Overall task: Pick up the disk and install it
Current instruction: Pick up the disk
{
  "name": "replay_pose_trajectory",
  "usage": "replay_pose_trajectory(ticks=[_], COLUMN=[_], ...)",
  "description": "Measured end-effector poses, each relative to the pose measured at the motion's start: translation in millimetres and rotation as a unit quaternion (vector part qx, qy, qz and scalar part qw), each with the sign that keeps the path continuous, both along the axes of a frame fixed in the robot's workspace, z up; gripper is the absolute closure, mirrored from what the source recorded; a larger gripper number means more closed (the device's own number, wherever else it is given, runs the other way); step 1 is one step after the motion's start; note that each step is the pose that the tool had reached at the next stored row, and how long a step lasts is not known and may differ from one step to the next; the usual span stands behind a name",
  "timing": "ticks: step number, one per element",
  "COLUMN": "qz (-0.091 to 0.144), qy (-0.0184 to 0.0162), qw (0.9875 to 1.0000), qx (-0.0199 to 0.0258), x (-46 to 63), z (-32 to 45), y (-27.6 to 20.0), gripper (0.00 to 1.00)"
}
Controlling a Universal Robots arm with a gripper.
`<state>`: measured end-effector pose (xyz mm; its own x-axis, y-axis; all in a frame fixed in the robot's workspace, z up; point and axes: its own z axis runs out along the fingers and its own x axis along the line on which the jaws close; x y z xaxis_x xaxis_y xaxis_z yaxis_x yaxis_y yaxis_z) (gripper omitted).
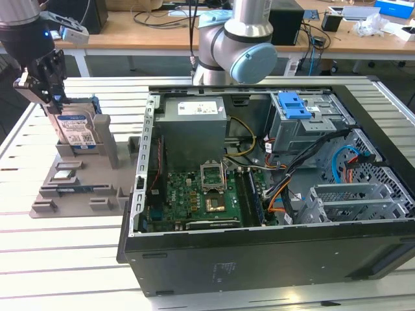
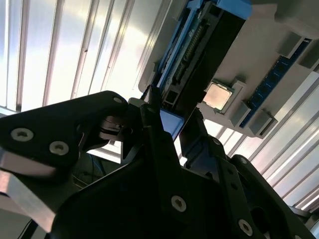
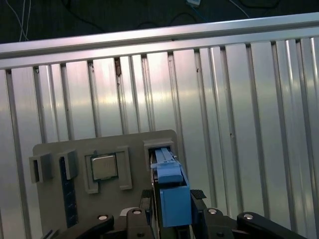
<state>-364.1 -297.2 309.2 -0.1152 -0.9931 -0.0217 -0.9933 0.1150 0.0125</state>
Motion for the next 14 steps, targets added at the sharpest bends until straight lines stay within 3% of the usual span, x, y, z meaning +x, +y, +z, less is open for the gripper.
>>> replay_pose_trajectory(ticks=[4, 8, 14], qz=[0.004, 0.027, 0.029], qy=[0.0000, -0.0001, 0.0001], qw=[1.0000, 0.9996, 0.9996], qx=[0.0000, 0.0000, -0.0004], x=[-1.9, -2.1, -2.1], z=[-7.7, -9.7, -14.7], y=[0.0, 1.7, 2.8], gripper=[0.58, 0.58, 0.58])
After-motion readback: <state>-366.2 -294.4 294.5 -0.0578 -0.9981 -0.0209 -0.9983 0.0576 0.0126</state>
